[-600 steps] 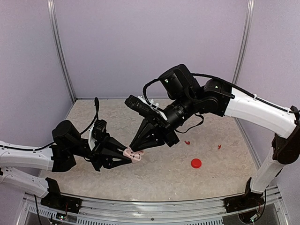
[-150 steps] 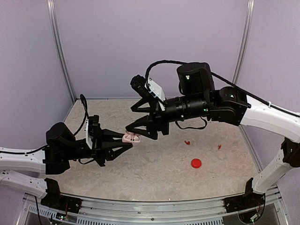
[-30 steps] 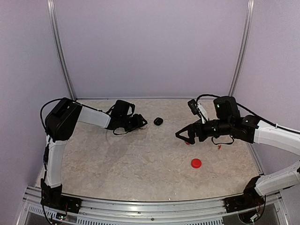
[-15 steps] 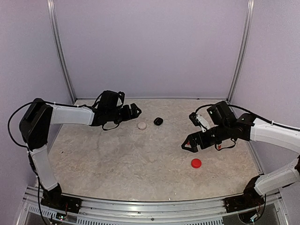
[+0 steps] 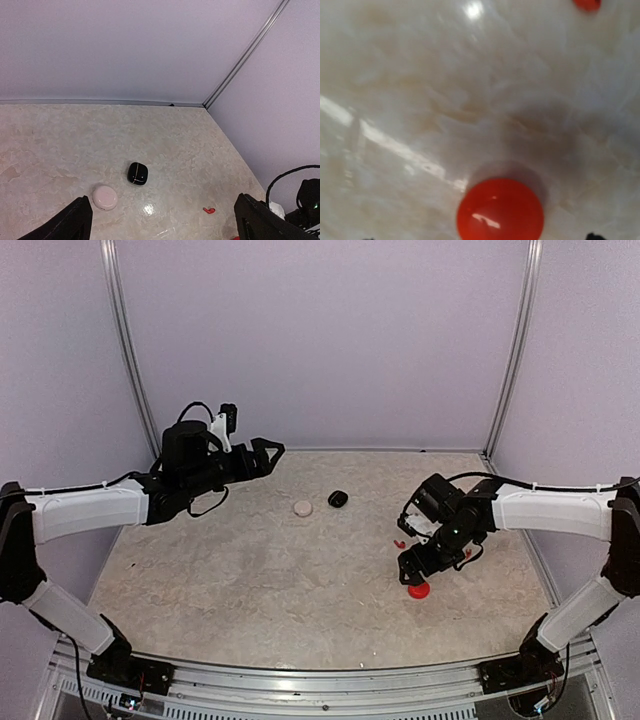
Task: Insert the wireless bluetooth earbuds into the charging case
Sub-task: Move the charging case to the center of the board.
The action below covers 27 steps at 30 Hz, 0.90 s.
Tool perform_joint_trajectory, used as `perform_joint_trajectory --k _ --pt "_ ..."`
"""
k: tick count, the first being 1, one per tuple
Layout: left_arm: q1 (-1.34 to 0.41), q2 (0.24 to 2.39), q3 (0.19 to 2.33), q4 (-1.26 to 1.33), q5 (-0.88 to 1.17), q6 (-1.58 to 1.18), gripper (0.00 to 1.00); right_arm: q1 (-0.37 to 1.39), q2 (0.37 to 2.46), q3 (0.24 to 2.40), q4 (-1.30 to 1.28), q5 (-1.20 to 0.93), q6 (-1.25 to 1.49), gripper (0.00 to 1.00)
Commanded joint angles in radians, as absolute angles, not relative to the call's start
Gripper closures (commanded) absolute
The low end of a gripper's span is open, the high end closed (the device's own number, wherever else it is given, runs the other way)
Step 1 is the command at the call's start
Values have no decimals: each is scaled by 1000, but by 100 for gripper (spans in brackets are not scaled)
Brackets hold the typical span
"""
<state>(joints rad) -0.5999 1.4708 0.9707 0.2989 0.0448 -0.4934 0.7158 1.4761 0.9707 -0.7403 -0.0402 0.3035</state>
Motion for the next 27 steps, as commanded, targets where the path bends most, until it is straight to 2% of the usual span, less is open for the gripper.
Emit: perform_joint_trajectory --k 1,16,23,27 --pt "-619 1432 941 358 94 -420 1 724 1539 976 -769 -12 291 9" --pt "-666 1425 925 372 96 -378 1 746 1673 990 -762 -115 240 25" --pt "-666 1425 916 380 90 -387 1 807 1708 974 -738 -132 275 45" --pt "-664 1395 881 381 67 -393 1 844 1753 1015 -680 -169 332 50"
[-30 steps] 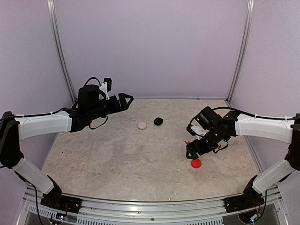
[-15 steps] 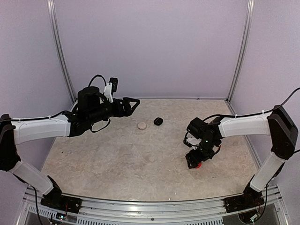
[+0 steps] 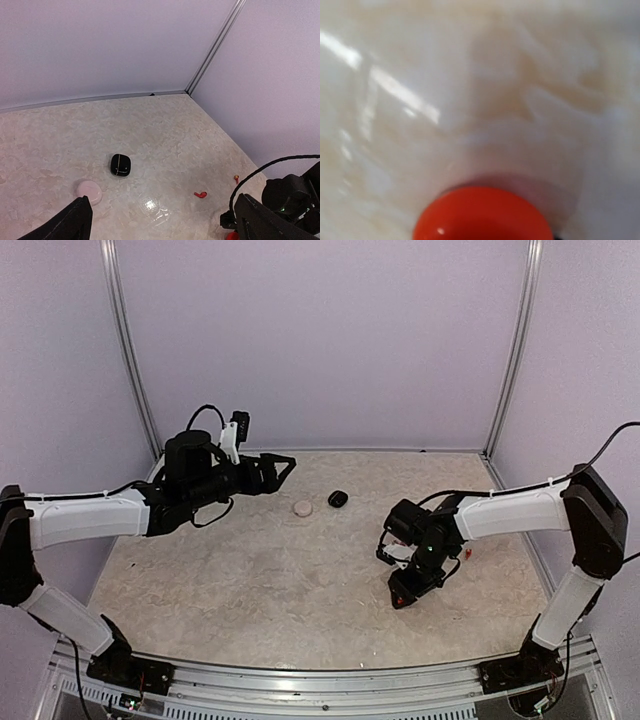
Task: Insert the wireless bluetooth earbuds into the charging case
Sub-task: Move the charging case to the center of the board.
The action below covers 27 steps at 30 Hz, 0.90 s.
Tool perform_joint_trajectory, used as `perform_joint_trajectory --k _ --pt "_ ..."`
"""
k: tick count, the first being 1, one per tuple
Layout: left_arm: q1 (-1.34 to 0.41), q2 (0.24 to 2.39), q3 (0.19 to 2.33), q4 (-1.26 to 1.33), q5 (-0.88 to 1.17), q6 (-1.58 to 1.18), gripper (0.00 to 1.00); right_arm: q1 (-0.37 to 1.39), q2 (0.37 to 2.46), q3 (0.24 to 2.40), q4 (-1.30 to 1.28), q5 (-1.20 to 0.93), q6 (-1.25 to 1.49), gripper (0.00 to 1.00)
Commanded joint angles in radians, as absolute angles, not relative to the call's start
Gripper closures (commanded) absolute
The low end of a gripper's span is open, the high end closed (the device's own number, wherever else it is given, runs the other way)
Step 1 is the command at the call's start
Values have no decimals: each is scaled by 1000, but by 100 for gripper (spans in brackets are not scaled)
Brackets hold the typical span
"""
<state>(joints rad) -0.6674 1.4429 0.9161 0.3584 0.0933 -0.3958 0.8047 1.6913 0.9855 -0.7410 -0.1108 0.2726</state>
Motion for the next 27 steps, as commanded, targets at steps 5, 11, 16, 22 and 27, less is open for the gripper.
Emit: perform_joint_trajectory --k 5,11,16,22,27 --pt "-658 1356 847 341 43 -400 1 913 1805 1087 -612 -242 417 41" --pt "-650 1304 789 353 25 -415 1 990 1818 1138 -545 -359 465 32" --pt "-647 1277 773 339 29 -414 1 1019 1809 1173 -517 -447 447 32" --pt "-647 1245 745 318 35 -411 1 1017 1747 1201 -619 -431 291 33" --pt "-648 1198 681 373 97 -413 1 1021 1702 1210 -641 -231 26 32"
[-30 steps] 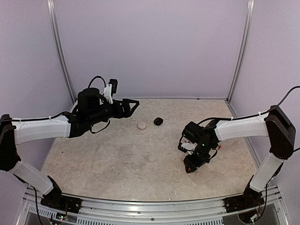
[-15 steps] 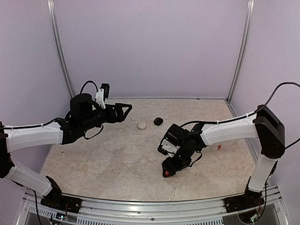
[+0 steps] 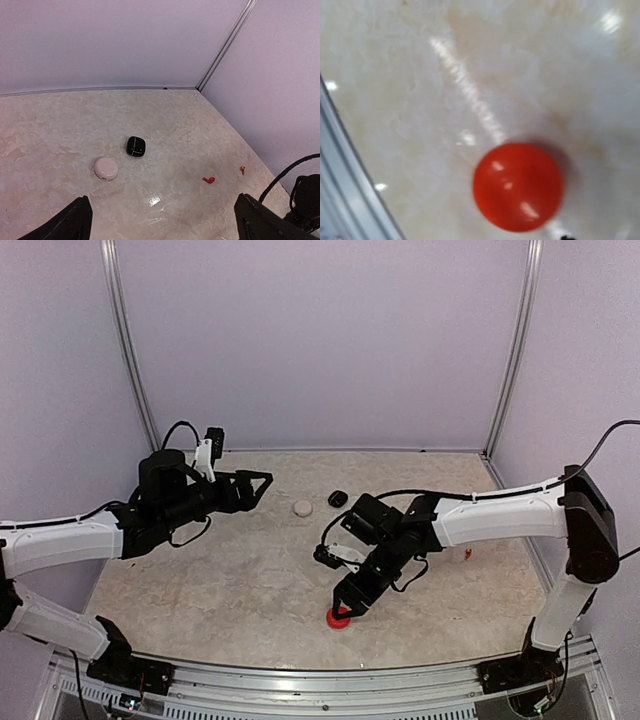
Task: Insert the wireless bluetooth earbuds into the charging case
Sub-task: Move the charging case to the center of the board, then pick up the charging case from the center of the board.
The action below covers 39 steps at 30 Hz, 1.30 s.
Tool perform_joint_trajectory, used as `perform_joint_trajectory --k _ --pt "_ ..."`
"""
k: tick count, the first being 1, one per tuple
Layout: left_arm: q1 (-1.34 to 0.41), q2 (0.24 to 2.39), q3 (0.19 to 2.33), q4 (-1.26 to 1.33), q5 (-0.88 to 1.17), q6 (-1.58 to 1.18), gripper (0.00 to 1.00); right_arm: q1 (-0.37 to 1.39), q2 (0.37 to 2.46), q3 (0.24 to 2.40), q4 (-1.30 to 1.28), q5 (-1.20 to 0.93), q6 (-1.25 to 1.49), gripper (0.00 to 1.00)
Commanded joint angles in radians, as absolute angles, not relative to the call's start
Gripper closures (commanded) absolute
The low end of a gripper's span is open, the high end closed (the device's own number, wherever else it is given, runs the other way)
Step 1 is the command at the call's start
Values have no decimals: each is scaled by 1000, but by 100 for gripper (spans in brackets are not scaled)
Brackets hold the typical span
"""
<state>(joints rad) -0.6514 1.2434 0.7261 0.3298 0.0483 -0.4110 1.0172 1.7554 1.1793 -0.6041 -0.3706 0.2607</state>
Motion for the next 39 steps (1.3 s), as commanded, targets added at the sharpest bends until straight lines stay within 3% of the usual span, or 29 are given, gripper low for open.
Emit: perform_joint_trajectory --k 1,8,17,29,34,39 --pt "-648 1187 667 385 109 -414 1 1022 1698 1212 -633 -207 -47 31" --pt "-641 1113 627 387 131 -422 1 1028 1723 1210 -562 -279 -345 28" --pt "-612 1055 594 404 153 -444 1 1058 1822 1214 -544 -340 -409 31" --pt "-602 1034 573 406 151 -447 1 1084 1909 1213 -537 -270 -456 33" --pt "-596 1038 570 404 148 -451 1 1105 1929 1206 -527 -206 -461 37" --pt "-591 1027 560 405 122 -457 1 1114 1934 1208 -513 -157 -438 47"
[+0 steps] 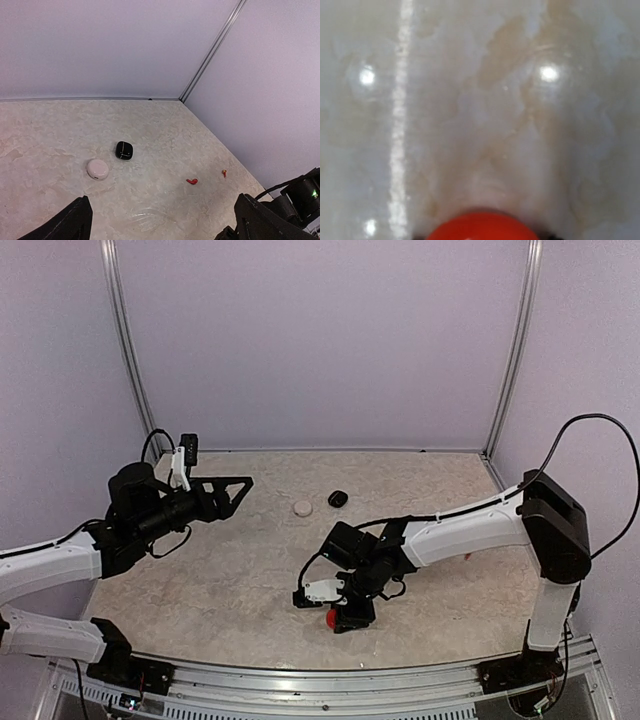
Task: Insert the wireless bluetooth earbuds into the charging case
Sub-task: Pick up the charging case from the center of the board.
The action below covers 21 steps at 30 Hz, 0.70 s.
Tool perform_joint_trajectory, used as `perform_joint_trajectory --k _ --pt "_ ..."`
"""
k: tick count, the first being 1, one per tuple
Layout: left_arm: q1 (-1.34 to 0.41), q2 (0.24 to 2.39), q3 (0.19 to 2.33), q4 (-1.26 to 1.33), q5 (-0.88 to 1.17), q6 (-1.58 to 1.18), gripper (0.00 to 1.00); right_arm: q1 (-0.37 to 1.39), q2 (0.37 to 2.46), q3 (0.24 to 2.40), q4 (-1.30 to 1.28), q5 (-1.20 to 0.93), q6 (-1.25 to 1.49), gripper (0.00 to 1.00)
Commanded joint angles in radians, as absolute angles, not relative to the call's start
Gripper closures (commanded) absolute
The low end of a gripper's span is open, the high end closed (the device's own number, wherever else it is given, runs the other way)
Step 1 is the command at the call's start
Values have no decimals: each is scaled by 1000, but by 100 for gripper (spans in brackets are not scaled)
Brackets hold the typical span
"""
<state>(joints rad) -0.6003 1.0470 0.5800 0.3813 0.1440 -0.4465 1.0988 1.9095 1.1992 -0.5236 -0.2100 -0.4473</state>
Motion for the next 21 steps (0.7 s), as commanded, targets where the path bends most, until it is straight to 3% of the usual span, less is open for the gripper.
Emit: perform_joint_trajectory --k 1,4,9,14,21 --pt "-591 1023 557 407 119 -457 1 1114 1933 1212 -508 -148 -426 49" --pt "-591 1009 534 430 103 -454 1 1109 1928 1236 -491 -130 -354 54" --pt "-612 981 466 508 45 -434 1 1050 1889 1298 -427 -139 -123 52" --pt "-710 960 407 594 -92 -361 1 1019 1803 1360 -362 -86 109 48" --pt "-822 1000 380 708 -144 -298 5 926 1626 1328 -139 -108 343 51"
